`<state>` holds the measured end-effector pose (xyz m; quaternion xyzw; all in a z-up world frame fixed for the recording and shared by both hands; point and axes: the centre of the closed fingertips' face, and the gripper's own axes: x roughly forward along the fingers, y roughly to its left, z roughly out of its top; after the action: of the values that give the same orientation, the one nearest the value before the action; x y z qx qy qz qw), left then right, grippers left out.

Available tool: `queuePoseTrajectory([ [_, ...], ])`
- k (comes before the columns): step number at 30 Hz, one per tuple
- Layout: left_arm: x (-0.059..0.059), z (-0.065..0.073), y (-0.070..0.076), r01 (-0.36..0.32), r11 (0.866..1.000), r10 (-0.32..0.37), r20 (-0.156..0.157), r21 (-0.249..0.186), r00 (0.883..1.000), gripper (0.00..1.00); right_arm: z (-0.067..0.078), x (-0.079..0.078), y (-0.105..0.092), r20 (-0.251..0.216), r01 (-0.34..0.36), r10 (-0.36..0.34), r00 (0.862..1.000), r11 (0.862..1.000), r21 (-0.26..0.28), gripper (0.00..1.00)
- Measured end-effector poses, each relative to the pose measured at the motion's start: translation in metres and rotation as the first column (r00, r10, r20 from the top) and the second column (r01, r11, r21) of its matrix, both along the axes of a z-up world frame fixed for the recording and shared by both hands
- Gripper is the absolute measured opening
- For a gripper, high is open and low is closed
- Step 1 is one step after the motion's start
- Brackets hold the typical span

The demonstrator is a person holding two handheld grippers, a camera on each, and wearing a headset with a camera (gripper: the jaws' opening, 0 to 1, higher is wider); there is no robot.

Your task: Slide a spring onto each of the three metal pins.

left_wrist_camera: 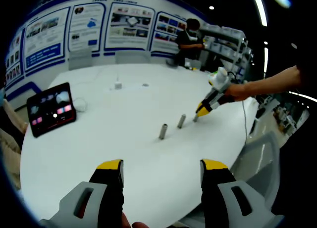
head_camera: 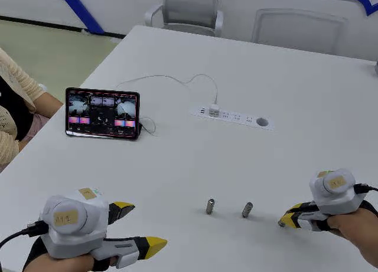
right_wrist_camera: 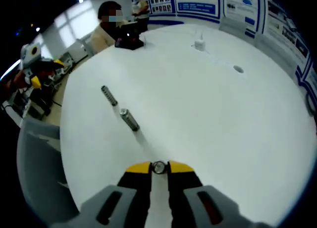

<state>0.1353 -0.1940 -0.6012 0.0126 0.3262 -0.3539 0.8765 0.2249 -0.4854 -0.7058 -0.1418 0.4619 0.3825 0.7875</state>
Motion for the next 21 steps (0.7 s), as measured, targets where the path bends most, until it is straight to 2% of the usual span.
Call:
queuePoseTrajectory([
  [8, 0.001, 0.001, -0.003, 0.005, 1.000, -0.005, 0.003, -0.001, 1.000, 0.64, -0.001, -0.002, -0.001, -0.011, 0.023, -0.023, 1.000, 1.000, 0.019, 0.17],
  [21, 0.006, 0.002, -0.009, 0.023, 1.000, -0.023, 0.005, -0.010, 1.000, 0.64, 0.003, -0.021, -0.009, -0.021, 0.097, -0.095, 0.995, 0.993, 0.074, 0.32],
])
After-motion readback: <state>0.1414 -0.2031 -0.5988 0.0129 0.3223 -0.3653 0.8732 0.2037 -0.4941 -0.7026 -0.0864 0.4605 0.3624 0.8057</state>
